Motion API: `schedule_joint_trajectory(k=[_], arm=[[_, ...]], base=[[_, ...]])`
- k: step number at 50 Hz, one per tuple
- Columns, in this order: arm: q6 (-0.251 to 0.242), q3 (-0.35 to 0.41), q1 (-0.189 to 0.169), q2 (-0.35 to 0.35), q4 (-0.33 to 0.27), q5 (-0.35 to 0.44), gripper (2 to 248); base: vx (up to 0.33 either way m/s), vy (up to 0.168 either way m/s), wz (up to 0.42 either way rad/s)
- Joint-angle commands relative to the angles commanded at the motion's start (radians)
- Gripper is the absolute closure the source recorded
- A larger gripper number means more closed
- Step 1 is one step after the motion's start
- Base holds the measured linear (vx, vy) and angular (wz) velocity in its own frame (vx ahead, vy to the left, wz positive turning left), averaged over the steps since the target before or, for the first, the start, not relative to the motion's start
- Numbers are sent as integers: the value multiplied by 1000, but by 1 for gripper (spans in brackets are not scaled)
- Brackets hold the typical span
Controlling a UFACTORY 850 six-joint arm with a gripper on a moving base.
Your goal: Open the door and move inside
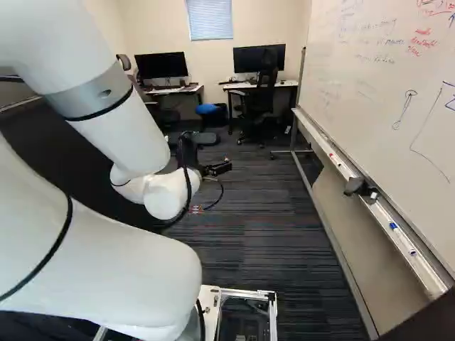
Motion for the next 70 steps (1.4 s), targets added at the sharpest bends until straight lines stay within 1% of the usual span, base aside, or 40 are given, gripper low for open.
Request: schedule_joint_trajectory(k=[44, 70], arm=[[0, 0, 0, 0, 0, 0, 3], [0, 0, 0, 0, 0, 0, 3]], base=[[199, 7, 5], [152, 4, 7]])
